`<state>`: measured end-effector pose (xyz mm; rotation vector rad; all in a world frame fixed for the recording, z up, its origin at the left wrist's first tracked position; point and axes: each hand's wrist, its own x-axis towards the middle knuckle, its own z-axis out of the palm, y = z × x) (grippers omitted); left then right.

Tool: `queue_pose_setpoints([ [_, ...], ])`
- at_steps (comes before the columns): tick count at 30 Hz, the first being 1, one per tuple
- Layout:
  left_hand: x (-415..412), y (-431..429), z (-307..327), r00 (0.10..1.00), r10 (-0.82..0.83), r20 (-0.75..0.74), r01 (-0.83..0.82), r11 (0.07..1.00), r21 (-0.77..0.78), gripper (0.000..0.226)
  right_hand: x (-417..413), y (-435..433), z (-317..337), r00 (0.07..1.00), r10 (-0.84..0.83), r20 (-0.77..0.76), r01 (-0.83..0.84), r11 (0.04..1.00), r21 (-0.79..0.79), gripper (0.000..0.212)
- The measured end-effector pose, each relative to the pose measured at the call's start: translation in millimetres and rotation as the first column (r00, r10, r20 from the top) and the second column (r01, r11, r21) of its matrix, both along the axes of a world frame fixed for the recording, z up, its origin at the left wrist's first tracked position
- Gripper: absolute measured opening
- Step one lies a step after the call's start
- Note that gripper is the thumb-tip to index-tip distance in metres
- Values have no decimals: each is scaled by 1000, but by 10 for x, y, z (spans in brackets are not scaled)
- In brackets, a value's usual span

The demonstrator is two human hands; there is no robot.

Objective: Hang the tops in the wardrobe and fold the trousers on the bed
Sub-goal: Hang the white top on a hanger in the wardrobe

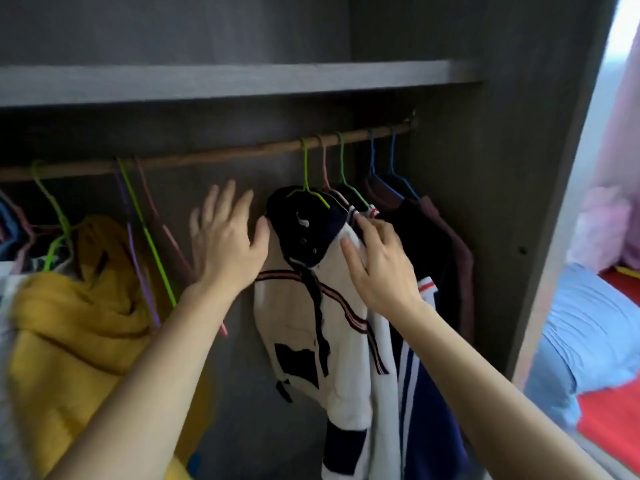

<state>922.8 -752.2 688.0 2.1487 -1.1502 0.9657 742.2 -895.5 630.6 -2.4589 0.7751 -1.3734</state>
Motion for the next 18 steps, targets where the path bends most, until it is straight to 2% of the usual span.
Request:
queue_pose_setpoints([
  [3, -409, 139, -513, 996, -89, 28, 91, 993, -71, 57, -376, 259, -351, 996, -83, 31, 84, 996, -35, 55],
  [5, -731, 197, -939, 988, -149, -29, 147, 987, -67, 58, -674, 431, -683, 989, -143, -33, 142, 989, -47, 58],
  [8, -1274, 271, -1600, 956, -215, -198, 223, 975, 18, 61, -1202, 656, -1270, 963, -208, -174, 204, 978, -42, 61],
  [12, -1912, 418, -2318, 898, -251, -362, 331, 927, 177, 61, -1924, 910, -1947, 902, -283, -326, 325, 942, 81, 68],
  [18, -2640, 650, -2779, 840, -189, -509, 355, 900, 252, 65, -2831, 1053, -2417, 816, -345, -464, 455, 878, 147, 72],
])
